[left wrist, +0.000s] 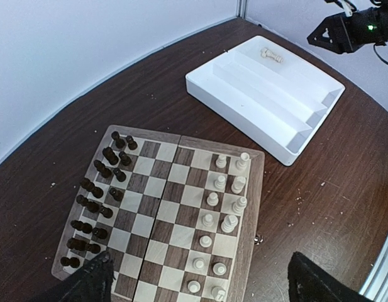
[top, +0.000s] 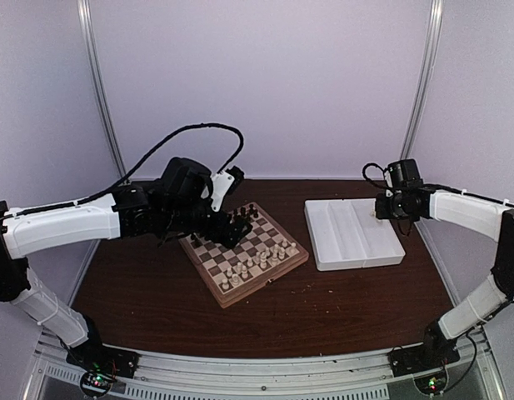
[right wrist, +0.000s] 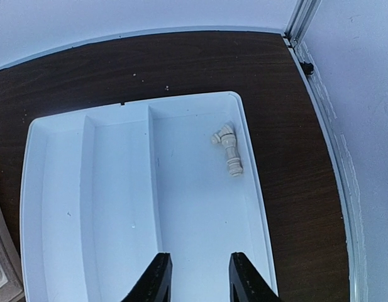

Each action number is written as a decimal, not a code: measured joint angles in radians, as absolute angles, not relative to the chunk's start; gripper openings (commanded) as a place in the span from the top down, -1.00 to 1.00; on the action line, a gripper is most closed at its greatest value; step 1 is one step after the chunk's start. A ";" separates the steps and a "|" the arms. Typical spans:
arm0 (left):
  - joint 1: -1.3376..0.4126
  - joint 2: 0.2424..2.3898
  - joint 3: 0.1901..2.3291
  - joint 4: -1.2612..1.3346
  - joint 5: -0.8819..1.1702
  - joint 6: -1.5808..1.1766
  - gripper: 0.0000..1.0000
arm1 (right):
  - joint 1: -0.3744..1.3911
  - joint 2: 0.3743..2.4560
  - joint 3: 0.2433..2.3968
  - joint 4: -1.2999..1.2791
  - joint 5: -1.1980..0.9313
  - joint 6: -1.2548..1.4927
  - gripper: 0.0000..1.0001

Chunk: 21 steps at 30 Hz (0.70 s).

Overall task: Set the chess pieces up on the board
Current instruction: Pick up the chess piece from the storage box.

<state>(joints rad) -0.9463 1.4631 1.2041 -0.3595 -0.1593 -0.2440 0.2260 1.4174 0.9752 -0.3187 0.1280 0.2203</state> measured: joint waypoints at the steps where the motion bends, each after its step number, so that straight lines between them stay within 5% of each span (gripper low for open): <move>1: -0.943 1.460 1.204 -0.354 -0.156 -0.244 -0.95 | 0.217 1.446 0.995 -0.320 0.128 0.214 0.35; 21: -0.931 1.459 1.187 -0.287 -0.151 -0.206 -0.95 | 0.111 1.891 1.291 -0.398 0.088 0.210 0.52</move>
